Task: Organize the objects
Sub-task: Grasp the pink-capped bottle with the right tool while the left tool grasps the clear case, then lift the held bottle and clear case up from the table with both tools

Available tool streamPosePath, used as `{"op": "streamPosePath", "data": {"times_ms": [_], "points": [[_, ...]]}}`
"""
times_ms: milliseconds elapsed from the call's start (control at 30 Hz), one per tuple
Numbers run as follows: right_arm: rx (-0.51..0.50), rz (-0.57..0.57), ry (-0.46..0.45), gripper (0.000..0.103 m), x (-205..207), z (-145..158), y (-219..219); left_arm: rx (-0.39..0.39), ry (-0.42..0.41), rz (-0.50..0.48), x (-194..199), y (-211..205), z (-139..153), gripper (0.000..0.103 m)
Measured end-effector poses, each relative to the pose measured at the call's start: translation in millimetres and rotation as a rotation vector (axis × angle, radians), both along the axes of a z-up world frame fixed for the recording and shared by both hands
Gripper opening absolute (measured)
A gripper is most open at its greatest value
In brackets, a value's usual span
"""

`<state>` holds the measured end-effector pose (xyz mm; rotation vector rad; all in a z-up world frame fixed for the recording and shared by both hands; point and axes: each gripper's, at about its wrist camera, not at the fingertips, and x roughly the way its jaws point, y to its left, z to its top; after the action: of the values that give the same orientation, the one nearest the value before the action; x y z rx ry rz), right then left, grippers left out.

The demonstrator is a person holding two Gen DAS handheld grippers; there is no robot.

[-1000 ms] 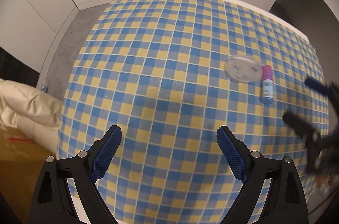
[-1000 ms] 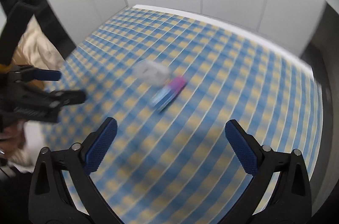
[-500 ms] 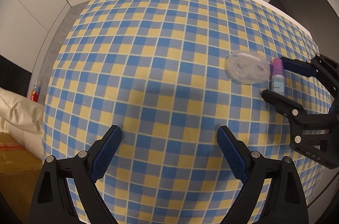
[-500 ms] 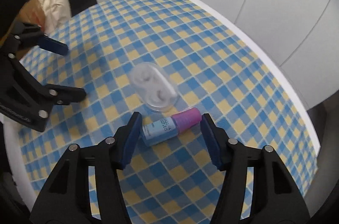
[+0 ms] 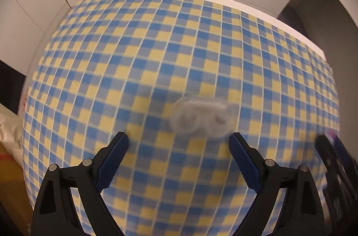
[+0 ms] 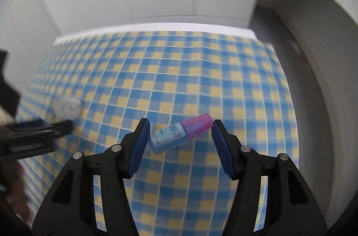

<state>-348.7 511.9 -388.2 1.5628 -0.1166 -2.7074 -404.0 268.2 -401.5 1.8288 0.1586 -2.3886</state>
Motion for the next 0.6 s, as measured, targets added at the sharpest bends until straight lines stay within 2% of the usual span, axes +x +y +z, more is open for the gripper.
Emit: {"op": "streamPosePath", "data": {"times_ms": [67,100,133,300,467,500,600], "points": [[0.018,-0.06,-0.005,0.06,2,2,-1,-0.026,0.032,-0.004,-5,9,0,0.089],[0.034,-0.075,-0.009,0.06,1,2,-1,-0.027,0.062,-0.008,-5,12,3,0.076],[0.04,-0.082,-0.016,0.06,-1,2,-3,-0.025,0.08,-0.014,-5,15,5,0.057],[0.026,-0.082,-0.049,0.06,-14,-4,-18,-0.091,0.1,-0.063,-3,22,12,0.058],[0.051,-0.063,-0.052,0.06,-7,1,-20,-0.098,0.106,-0.087,2,22,27,0.058],[0.049,-0.061,-0.056,0.06,-4,6,-26,-0.098,0.106,-0.091,2,30,40,0.058],[0.034,-0.061,-0.07,0.06,-3,10,-30,-0.105,0.113,-0.106,4,31,53,0.058]]}}
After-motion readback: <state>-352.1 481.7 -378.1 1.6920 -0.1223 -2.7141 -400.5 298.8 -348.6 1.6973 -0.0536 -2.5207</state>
